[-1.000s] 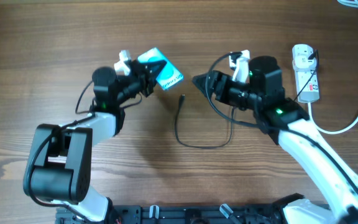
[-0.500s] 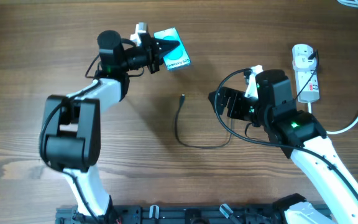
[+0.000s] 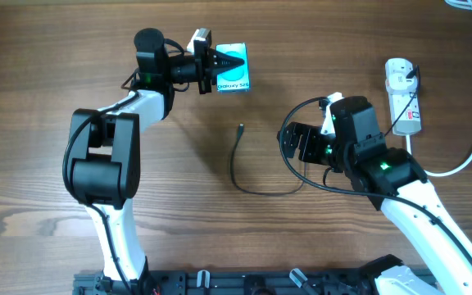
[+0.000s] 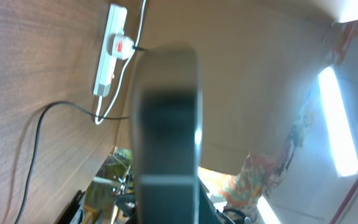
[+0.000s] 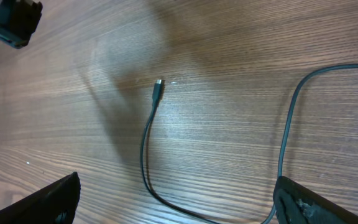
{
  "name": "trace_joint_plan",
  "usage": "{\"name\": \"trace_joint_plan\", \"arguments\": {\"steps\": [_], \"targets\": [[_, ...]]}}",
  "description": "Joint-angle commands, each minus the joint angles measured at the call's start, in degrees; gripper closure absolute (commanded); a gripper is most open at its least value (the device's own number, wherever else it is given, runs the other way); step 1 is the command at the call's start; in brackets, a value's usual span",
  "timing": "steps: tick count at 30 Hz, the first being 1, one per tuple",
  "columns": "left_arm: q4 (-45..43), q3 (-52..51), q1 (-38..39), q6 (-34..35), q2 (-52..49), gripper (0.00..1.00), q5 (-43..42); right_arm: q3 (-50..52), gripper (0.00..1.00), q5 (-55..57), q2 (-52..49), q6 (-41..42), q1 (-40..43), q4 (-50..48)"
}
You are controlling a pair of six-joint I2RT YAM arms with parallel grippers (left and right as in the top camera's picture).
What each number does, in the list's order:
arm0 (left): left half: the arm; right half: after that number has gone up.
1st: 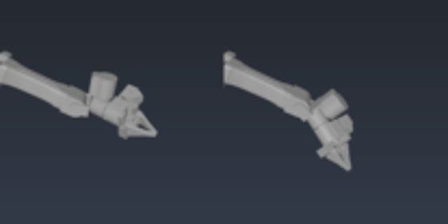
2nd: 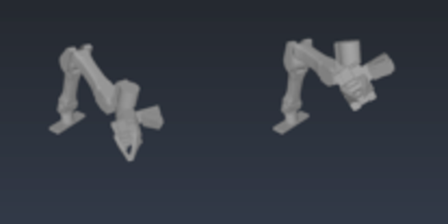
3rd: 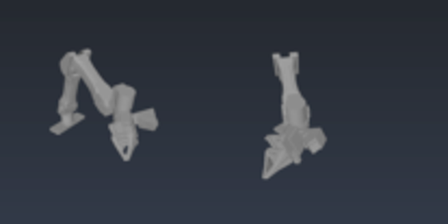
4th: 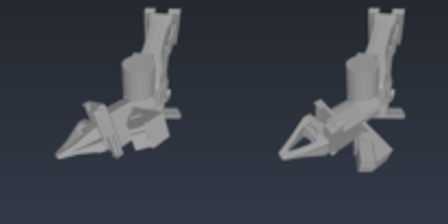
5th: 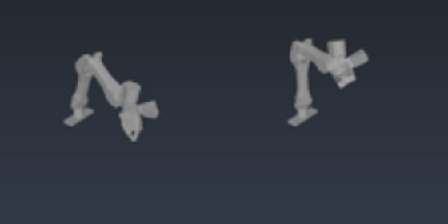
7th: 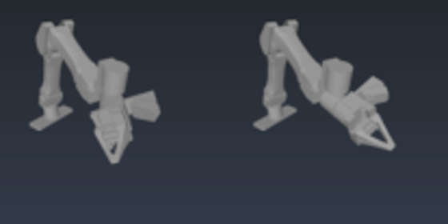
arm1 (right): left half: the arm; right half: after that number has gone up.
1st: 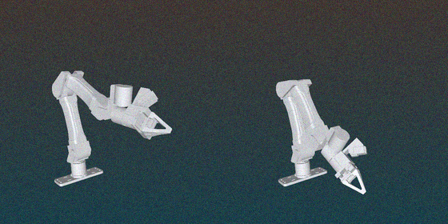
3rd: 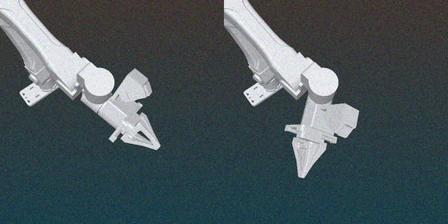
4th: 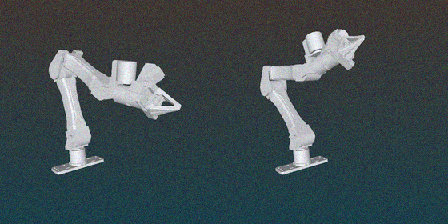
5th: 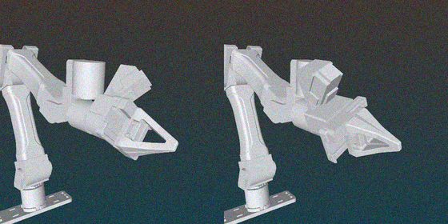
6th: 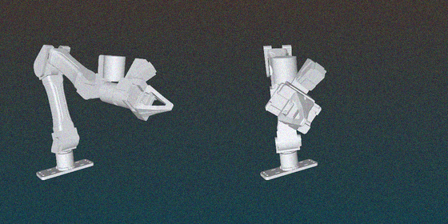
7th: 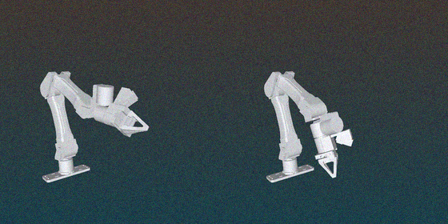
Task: Plug charger to phone and switch on socket
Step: 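Pull the phone away with the left gripper, releasing the right gripper, then lower the right gripper over the black cable's USB-C end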
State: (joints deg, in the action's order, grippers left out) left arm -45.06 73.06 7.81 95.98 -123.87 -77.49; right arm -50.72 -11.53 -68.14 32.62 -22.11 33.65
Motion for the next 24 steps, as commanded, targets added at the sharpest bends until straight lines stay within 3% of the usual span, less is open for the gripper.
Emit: {"name": "trace_joint_plan", "arguments": {"steps": [1, 7, 24], "targets": [[-0.3, 1.4, -0.2, 1.6, 0.0, 0.96, -3.5, 0.2, 0.0, 1.7, 0.1, -1.1, -0.2, 0.1], [2.5, 1.3, -0.2, 8.0, 0.0, 0.96, -3.4, 0.2, 0.0, 1.6, 0.1, -0.9, -0.2, 0.4], [4.2, 1.3, 0.3, 9.9, 0.0, 0.96, -0.5, 0.2, 0.0, 1.6, 0.1, -0.9, -0.2, 1.2]]}}
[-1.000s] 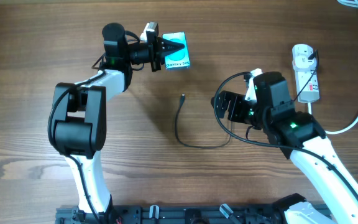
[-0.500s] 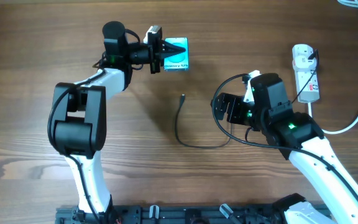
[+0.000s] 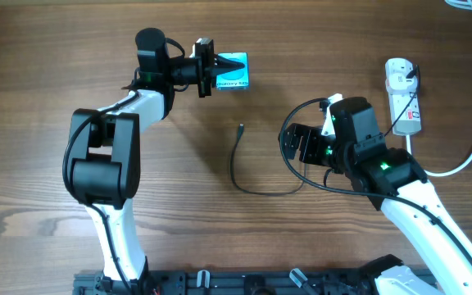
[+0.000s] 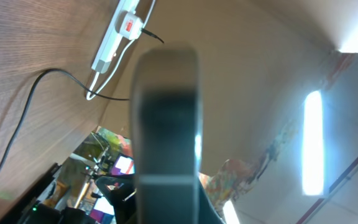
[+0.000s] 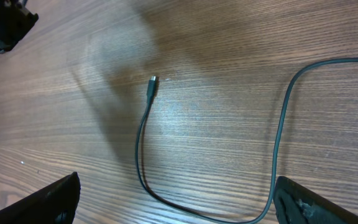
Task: Plug charger to phone and switch on socket
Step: 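Lower the right gripper over the black cable's USB-C end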
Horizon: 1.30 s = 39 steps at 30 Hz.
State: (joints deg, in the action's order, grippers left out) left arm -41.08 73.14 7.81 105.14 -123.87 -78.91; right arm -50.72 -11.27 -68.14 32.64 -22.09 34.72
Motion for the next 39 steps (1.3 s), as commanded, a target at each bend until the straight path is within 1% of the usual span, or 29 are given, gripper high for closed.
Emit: {"name": "trace_joint_plan", "arguments": {"steps": [1, 14, 18, 20, 23, 26, 33, 39], "targets": [[0.2, 1.2, 0.3, 0.8, 0.0, 0.96, 1.0, 0.2, 0.0, 1.4, 0.1, -1.0, -0.3, 0.3], [0.2, 1.2, 0.3, 0.8, 0.0, 0.96, 1.0, 0.2, 0.01, 1.4, 0.1, -1.1, -0.3, 0.8], [0.2, 1.2, 0.3, 0.7, 0.0, 0.96, 1.0, 0.2, 0.08, 0.7, 0.1, -1.0, -0.5, 0.1], [0.2, 1.2, 0.3, 0.7, 0.0, 0.96, 1.0, 0.2, 0.1, 1.6, -0.1, -1.3, -2.0, -0.7], [0.2, 1.2, 0.3, 0.8, 0.0, 0.96, 1.0, 0.2, 0.15, 3.0, -1.6, -3.4, -5.2, -3.6], [0.2, 1.2, 0.3, 0.8, 0.0, 0.96, 1.0, 0.2, 0.18, 5.0, -4.3, -3.7, -8.6, -6.9], [0.2, 1.2, 0.3, 0.8, 0.0, 0.96, 0.9, 0.2, 0.22, 9.8, -14.6, -1.9, -16.2, -17.9], [0.2, 1.2, 0.3, 0.8, 0.0, 0.96, 0.3, 0.1, 0.26, 13.6, -22.8, 2.1, -19.9, -25.2]]}}
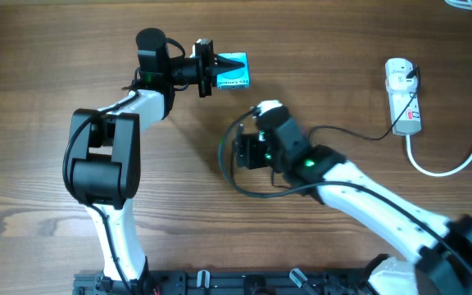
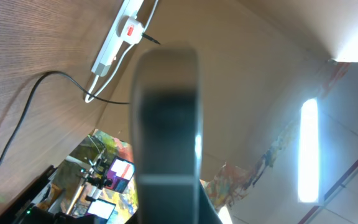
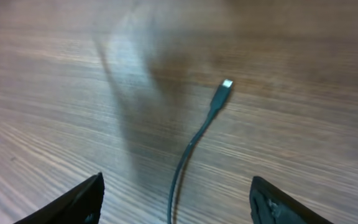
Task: Plug charger to phone and switch on socket
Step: 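Lower the right gripper over the black cable's USB-C end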
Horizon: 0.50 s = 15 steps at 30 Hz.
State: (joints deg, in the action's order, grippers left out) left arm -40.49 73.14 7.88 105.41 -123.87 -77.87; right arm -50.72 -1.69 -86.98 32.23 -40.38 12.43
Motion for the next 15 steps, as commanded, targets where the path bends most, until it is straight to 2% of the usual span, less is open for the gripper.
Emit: {"name": "trace_joint_plan", "arguments": {"steps": [1, 15], "targets": [[-0.4, 1.2, 0.3, 0.5, 0.0, 0.96, -0.8, 0.1, 0.27, 4.5, -5.0, 2.6, -1.9, -3.7], [-0.4, 1.2, 0.3, 0.5, 0.0, 0.96, -1.6, -2.4, 0.3, 12.5, -16.6, 7.4, -4.5, -8.8]]}}
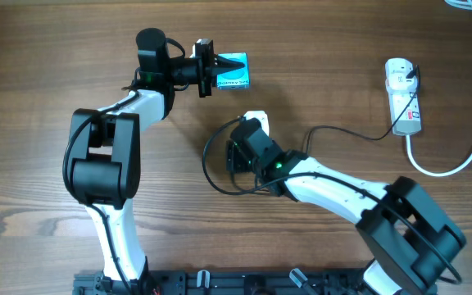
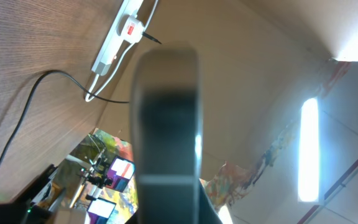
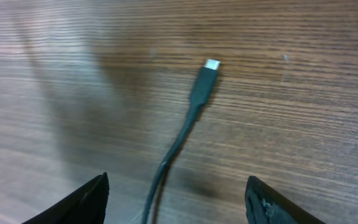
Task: Plug charger to phone and switch on socket
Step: 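Lower the right gripper over the black cable's USB-C end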
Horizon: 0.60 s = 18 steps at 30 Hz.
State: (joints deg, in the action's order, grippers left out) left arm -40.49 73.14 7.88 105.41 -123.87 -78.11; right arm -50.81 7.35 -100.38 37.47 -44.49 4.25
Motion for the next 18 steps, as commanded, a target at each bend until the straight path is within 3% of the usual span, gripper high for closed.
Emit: {"name": "trace_joint_plan", "arguments": {"steps": [1, 6, 18], "targets": [[-0.4, 1.2, 0.3, 0.5, 0.0, 0.96, -1.4, -2.9, 0.3, 3.4, -4.1, 2.2, -0.3, -0.6], [-0.4, 1.2, 0.3, 0.5, 0.0, 0.96, -1.4, -6.4, 0.31, 3.4, -8.4, 3.0, -0.5, -0.3], [-0.4, 1.2, 0.3, 0.5, 0.0, 0.96, -2.0, -8.9, 0.46, 5.9, -13.7, 4.7, -0.7, -0.3]]}}
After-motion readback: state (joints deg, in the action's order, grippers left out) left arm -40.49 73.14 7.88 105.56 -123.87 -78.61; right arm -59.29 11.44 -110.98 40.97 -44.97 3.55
